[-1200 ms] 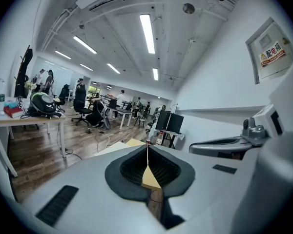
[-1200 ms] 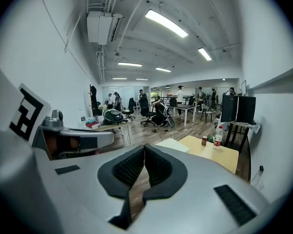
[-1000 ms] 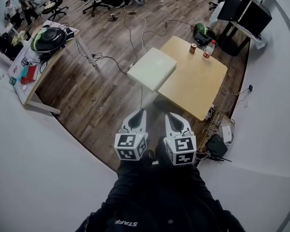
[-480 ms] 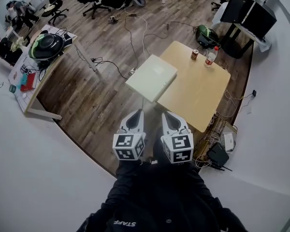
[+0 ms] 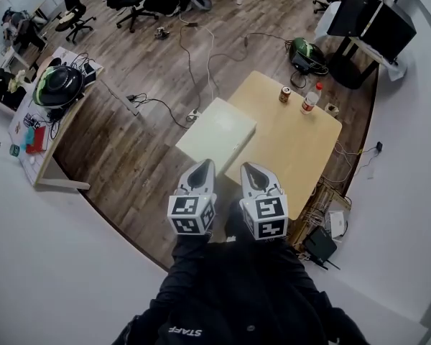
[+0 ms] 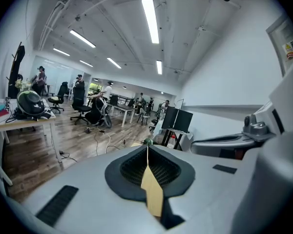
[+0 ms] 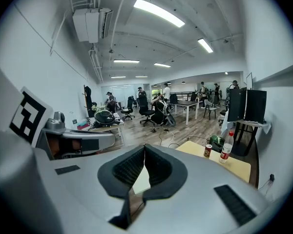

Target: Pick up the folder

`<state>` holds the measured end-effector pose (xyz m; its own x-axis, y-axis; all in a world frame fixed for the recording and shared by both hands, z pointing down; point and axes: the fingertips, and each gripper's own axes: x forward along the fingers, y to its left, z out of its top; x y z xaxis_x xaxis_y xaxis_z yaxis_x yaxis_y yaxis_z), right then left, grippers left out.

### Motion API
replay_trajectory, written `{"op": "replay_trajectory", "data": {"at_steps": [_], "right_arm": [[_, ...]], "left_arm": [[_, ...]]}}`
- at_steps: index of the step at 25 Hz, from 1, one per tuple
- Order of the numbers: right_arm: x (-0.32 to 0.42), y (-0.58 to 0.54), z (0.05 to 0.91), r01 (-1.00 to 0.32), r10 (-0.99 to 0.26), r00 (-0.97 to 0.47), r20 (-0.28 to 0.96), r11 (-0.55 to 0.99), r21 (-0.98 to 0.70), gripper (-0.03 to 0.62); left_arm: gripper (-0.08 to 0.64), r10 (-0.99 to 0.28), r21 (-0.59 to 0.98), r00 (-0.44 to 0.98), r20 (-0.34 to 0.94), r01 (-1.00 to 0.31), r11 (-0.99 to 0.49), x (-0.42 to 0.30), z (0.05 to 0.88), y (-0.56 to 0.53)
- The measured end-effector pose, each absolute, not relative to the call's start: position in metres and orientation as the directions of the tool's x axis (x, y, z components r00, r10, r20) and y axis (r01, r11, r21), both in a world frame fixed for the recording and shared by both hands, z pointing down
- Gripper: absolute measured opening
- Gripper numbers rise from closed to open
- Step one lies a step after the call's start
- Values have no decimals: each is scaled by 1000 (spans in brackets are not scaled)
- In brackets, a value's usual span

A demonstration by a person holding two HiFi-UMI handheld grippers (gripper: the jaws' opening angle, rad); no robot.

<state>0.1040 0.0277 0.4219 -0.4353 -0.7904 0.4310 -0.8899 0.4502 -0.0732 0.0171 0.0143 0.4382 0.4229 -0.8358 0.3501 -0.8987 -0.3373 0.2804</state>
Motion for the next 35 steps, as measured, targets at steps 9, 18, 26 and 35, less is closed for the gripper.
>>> {"op": "replay_trajectory", "data": {"at_steps": [9,18,26,35], "right_arm": [[138,-38,438,-885,-770,-454,447,449,-125,21],[152,-67,470,-872,-720,-479,503,455,-178,21],[138,-76,502,-858,-666,-502,552,466,-217,21],[124,-102,535,-870,-633,-470,615,450,-202,21]], "left_arm": [[35,-814,244,411,411,-910,-337,47,458,-52],[35,-798,233,343,496,-938,-258,37,498,-78],[35,-781,224,276,561,-958,-178,3,541,-81],[35,-732,252,246,635,-962,-105,-42,608,-99]]}}
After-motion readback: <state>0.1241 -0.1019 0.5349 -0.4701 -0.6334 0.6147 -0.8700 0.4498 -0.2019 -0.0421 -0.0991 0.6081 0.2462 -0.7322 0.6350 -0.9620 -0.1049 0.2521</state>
